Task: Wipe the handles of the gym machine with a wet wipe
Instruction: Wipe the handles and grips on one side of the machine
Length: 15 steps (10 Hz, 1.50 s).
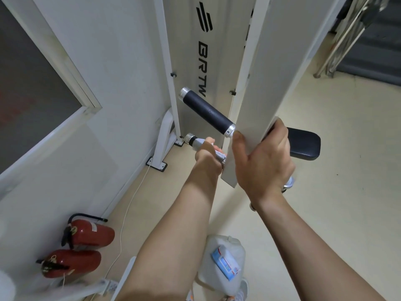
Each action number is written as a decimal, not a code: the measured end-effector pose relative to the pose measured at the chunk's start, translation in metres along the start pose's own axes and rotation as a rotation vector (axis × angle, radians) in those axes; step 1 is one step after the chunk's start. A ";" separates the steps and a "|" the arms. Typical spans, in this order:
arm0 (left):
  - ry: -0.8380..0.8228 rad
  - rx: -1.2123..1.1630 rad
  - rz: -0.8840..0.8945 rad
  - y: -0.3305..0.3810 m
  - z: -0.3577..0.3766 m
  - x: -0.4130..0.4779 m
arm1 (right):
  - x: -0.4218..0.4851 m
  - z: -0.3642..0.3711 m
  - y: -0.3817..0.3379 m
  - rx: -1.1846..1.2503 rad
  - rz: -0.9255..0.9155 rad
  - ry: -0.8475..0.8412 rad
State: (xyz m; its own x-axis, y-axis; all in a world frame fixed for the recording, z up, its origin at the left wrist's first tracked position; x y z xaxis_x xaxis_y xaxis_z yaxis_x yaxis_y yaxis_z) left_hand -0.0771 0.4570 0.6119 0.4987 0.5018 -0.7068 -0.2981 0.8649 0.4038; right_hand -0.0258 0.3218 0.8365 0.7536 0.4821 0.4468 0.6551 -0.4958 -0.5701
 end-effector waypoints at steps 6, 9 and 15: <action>-0.057 -0.089 0.157 0.041 -0.007 0.004 | 0.000 0.001 0.003 -0.034 0.021 -0.012; -0.323 -0.140 0.064 -0.019 0.018 -0.013 | -0.001 -0.008 0.011 -0.045 0.026 -0.018; -0.550 -0.328 0.094 0.010 0.014 -0.002 | -0.005 0.000 0.005 -0.010 0.013 -0.072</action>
State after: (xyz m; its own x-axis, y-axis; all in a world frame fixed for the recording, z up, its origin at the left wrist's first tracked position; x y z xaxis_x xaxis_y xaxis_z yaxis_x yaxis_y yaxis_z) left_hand -0.0693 0.4644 0.6257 0.7768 0.5818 -0.2409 -0.5502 0.8132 0.1896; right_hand -0.0263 0.3163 0.8312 0.7568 0.5256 0.3885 0.6458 -0.5094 -0.5687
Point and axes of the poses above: each hand's wrist, its own x-axis towards the middle knuckle, its own z-axis out of the palm, y = z × x, the point moved 10 cm from there along x, towards the middle knuckle, and after that the axes turned 7 degrees about -y, right-handed, at the moved point
